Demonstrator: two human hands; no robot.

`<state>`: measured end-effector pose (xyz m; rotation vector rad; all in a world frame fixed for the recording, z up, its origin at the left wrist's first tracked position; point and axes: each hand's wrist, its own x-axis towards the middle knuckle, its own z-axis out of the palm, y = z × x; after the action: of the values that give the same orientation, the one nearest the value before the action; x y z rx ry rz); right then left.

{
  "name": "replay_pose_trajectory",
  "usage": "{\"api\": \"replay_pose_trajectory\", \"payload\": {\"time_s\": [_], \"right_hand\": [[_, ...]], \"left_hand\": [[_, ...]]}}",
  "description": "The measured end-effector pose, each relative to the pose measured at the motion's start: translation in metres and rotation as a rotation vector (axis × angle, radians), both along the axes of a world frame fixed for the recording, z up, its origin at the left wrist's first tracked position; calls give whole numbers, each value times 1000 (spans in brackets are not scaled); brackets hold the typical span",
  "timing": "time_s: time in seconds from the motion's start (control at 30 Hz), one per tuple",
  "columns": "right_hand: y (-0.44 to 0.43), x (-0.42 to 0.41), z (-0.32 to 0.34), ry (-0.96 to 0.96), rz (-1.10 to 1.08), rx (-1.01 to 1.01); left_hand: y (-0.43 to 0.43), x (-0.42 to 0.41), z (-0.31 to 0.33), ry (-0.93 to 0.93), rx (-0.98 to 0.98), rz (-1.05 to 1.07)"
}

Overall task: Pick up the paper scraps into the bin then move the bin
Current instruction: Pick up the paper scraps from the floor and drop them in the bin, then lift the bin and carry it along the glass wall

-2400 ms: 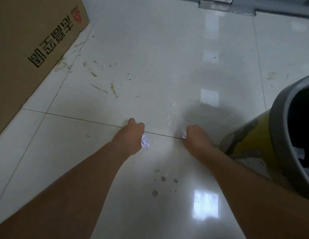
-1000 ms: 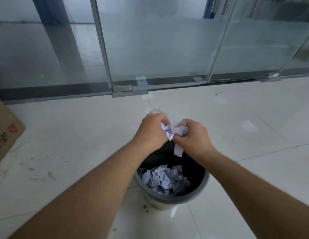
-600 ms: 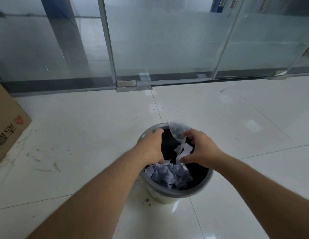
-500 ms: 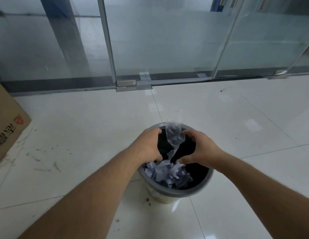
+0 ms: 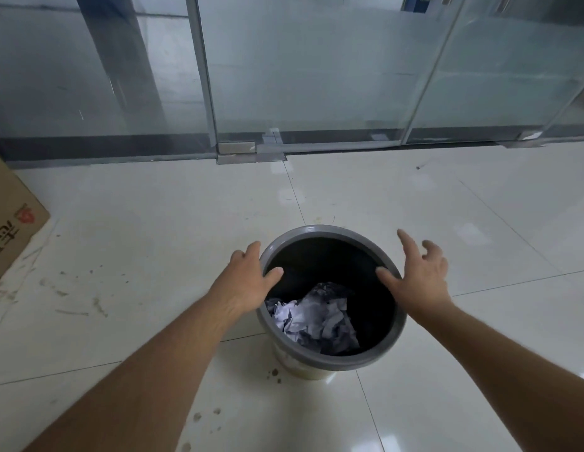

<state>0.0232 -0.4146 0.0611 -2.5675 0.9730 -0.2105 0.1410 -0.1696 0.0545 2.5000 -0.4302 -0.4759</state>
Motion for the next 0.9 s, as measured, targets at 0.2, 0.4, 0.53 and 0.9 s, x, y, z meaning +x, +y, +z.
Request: {"api": "replay_pose_trajectory", "payload": {"time_s": [0.2, 0.4, 0.53, 0.9], "right_hand": [[-5, -5, -16, 279, 89, 392], [-7, -1, -23, 228, 71, 287], [-2, -3, -27, 153, 38, 286], [61, -4, 190, 116, 115, 382]], "left_hand": [[0, -12, -21, 83, -118, 37], [1, -13, -34, 65, -222, 115], [4, -14, -33, 60, -248, 140], [76, -20, 196, 76, -189, 224]]}}
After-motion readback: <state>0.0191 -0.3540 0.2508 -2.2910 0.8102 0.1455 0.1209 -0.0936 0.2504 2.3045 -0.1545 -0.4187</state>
